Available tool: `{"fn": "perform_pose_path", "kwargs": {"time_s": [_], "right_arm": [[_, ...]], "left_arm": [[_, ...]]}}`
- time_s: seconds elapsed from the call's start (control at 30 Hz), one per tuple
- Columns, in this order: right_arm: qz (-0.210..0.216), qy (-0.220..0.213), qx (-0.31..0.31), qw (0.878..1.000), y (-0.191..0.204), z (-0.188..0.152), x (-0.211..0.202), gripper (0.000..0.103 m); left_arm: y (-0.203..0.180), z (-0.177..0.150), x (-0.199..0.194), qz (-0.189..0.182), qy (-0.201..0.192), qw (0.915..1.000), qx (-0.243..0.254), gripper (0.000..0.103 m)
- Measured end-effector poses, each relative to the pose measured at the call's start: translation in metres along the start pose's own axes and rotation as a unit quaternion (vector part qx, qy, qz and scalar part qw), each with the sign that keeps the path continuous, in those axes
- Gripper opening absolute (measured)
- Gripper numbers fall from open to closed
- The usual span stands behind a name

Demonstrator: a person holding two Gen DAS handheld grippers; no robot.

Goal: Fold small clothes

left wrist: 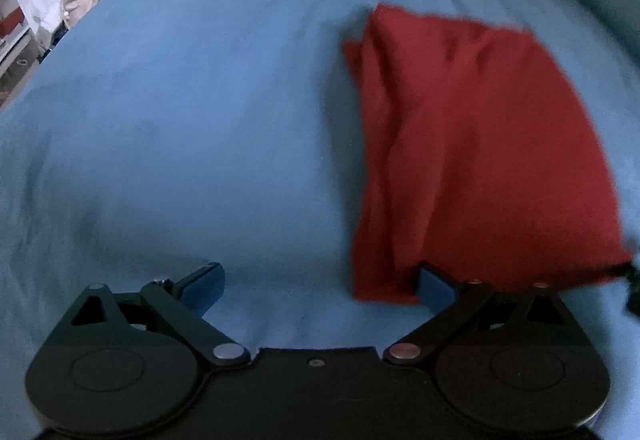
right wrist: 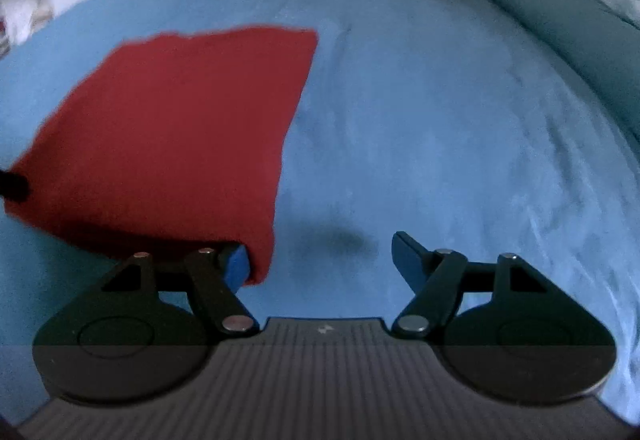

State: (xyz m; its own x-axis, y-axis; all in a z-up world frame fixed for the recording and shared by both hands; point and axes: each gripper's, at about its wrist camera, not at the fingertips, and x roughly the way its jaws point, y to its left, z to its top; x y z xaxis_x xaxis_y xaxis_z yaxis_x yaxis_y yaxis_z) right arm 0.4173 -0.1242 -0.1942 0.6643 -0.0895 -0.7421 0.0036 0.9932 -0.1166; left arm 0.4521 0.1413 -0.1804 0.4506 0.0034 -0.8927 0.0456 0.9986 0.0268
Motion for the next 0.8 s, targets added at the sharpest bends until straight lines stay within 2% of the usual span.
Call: {"fn": "perform_pose_path", "kwargs": {"time_s": [0.1,0.2,0.3,0.37,0.47,0.5,0.53,0.63,0.8], "right_arm": [[0.013,-0.003,-0.011,1.000,-0.004,-0.001,0.002,0.090],[0.033,0.005,-0.015,0.999,-0.010,0.002,-0.001,0.090],[0.059,0.021,-0.030,0.998,-0.016,0.008,-0.013,0.091],[0.072,0.032,-0.032,0.996,-0.022,0.017,-0.026,0.092],[0.096,0.018,-0.004,0.995,-0.039,0.037,-0.054,0.097],[0.104,0.011,0.008,0.994,-0.045,0.046,-0.061,0.103],[0.114,0.005,0.021,0.993,-0.052,0.057,-0.066,0.103],[0.139,0.014,0.054,0.989,-0.065,0.085,-0.062,0.103],[0.175,0.075,0.117,0.975,-0.074,0.108,-0.021,0.103]], "left_arm": [[-0.004,-0.009,0.004,0.009,-0.011,0.9996,0.025,0.103],[-0.003,-0.007,0.002,0.012,-0.003,0.9997,0.023,0.102],[-0.010,0.004,-0.014,0.011,-0.002,0.9997,0.020,0.097],[-0.016,0.011,-0.036,0.012,-0.025,0.9991,0.031,0.097],[-0.020,0.032,-0.063,-0.012,-0.069,0.9966,0.043,0.103],[-0.020,0.040,-0.068,-0.021,-0.079,0.9958,0.041,0.103],[-0.021,0.049,-0.069,-0.032,-0.084,0.9952,0.038,0.103],[-0.020,0.076,-0.052,-0.064,-0.068,0.9955,0.016,0.103],[-0.011,0.100,-0.005,-0.113,-0.031,0.9922,-0.044,0.101]]}}
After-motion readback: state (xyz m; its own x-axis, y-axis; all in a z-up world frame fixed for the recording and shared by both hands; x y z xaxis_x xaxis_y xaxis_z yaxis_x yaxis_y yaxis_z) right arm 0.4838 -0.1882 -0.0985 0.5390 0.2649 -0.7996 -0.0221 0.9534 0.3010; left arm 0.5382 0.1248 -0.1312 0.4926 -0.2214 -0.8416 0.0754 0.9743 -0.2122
